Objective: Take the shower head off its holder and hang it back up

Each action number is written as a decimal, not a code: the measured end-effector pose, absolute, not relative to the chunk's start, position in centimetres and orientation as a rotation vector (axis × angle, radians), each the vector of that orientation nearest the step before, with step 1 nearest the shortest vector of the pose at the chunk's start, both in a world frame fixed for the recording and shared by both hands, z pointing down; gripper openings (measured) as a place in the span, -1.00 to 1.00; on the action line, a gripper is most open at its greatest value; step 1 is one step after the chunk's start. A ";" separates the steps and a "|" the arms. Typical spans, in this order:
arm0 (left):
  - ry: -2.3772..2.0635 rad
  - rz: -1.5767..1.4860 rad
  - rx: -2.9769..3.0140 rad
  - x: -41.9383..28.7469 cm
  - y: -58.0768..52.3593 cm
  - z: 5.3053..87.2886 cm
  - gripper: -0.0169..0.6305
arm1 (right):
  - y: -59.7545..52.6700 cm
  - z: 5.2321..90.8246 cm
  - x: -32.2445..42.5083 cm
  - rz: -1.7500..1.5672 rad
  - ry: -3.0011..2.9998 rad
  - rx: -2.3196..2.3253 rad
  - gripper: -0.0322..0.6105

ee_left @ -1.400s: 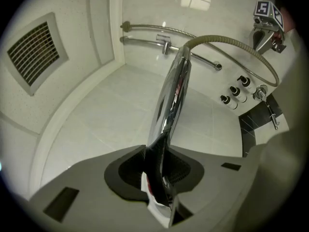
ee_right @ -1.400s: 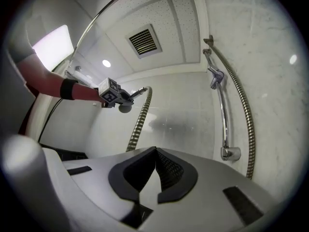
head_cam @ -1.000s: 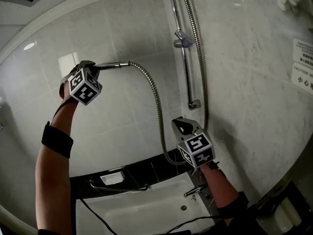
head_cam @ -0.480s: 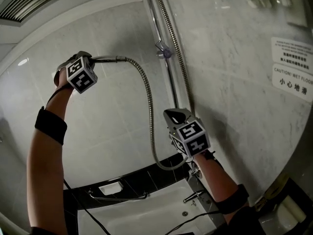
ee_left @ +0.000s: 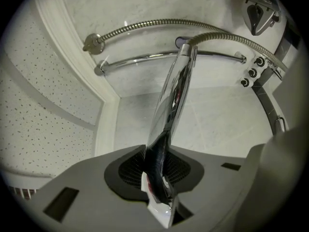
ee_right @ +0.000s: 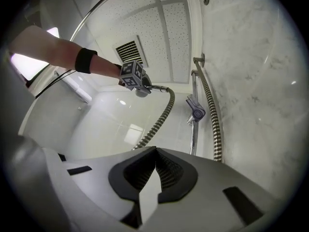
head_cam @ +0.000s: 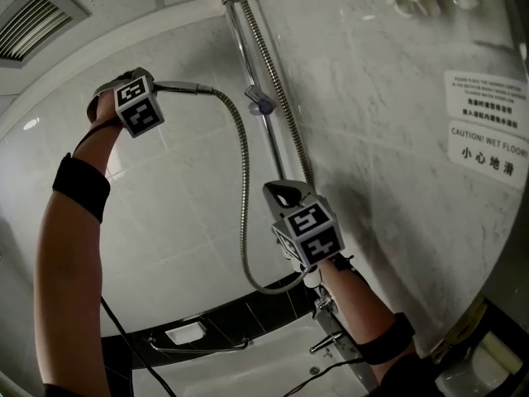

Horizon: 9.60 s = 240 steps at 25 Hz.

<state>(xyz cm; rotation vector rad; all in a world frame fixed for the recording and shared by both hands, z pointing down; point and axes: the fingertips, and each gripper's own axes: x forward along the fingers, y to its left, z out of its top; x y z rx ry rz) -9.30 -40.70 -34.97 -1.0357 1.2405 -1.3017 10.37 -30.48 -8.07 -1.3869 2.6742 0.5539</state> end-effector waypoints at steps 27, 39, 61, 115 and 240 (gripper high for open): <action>1.120 -1.415 -0.754 -3.1 -43.3 -39.2 -0.70 | -32.0 -12.2 11.6 0.547 2.611 -1.365 -0.90; 1.029 -1.432 -0.619 0.4 -43.2 -39.1 -0.71 | -31.7 -12.3 11.9 0.565 2.606 -1.370 -0.90; 0.941 -1.392 -0.451 5.0 -42.3 -37.6 -0.71 | -32.9 -10.9 11.6 0.512 2.621 -1.371 -0.90; 1.126 -1.066 -1.068 -6.6 -29.1 -26.0 -0.95 | -29.3 -3.8 9.5 0.420 2.688 -1.430 -0.90; 1.550 -0.047 -2.319 -10.3 -29.6 -7.7 -0.95 | -39.0 -36.2 5.0 1.571 2.212 -1.912 -0.14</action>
